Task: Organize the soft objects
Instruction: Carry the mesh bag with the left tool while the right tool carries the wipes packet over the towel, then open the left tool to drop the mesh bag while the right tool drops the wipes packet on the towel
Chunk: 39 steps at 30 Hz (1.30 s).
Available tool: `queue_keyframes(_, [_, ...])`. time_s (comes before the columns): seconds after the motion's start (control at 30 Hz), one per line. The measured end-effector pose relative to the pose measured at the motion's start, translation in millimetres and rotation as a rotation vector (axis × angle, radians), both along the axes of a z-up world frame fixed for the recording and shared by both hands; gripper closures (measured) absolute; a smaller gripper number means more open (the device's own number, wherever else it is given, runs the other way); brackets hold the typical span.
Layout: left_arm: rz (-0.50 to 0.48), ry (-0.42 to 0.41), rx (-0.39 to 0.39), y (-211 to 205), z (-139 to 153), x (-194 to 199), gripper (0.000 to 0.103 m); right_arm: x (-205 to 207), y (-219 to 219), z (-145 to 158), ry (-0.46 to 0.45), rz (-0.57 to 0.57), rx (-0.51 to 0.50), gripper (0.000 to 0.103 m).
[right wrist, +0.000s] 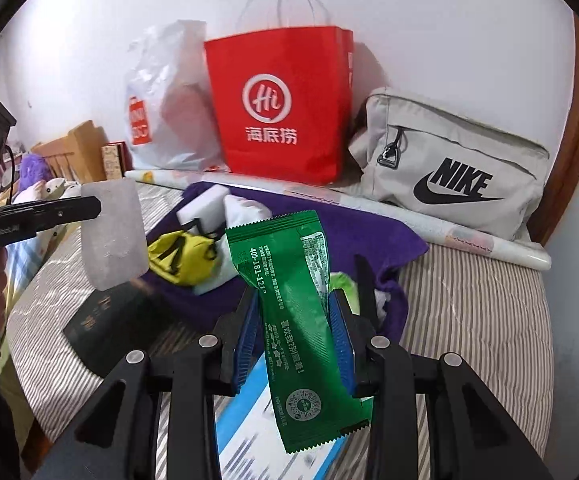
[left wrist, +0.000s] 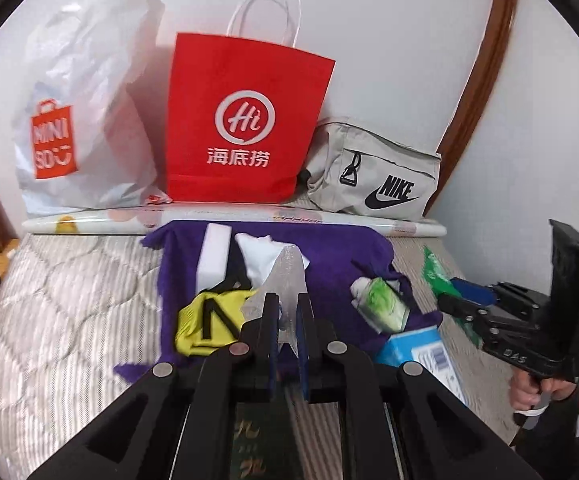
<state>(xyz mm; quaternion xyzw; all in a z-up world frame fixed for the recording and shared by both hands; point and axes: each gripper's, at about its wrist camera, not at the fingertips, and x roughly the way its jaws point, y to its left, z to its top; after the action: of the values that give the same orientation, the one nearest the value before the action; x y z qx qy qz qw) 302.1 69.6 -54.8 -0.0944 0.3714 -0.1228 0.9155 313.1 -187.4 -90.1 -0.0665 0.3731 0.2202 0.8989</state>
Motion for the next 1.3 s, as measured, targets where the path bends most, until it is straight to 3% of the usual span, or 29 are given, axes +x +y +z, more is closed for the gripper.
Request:
queue_keyframes(0.37, [-0.053,0.098,-0.051,-15.3,-39.6,70.9,0.094,84.0,2.0,-36.6,0.090,-0.052,-0.026,0.067])
queue_keyframes(0.8, [-0.033,0.214,-0.006,-8.4,-69.9,102.1,0.093,115.8,8.8,-68.8,0.202,-0.034,-0.016,0.061])
queue_keyframes(0.87, [-0.027,0.227,0.001,-7.2,-70.7,102.7,0.087,114.1,9.0,-66.6,0.196,-0.026,-0.020,0.058])
queue_keyframes(1.0, [0.021,0.250,0.072,-4.9,-70.0,100.8,0.052,109.1,8.3,-58.2,0.164,-0.027,-0.032,0.042])
queue_keyframes(1.03, [0.034,0.244,0.086,-3.7,-68.8,99.7,0.048,109.0,8.2,-56.2,0.161,-0.028,-0.032,0.039])
queue_keyframes(1.3, [0.071,0.198,0.134,7.3,-44.6,72.8,0.041,90.3,6.1,-35.6,0.141,-0.045,-0.019,0.038])
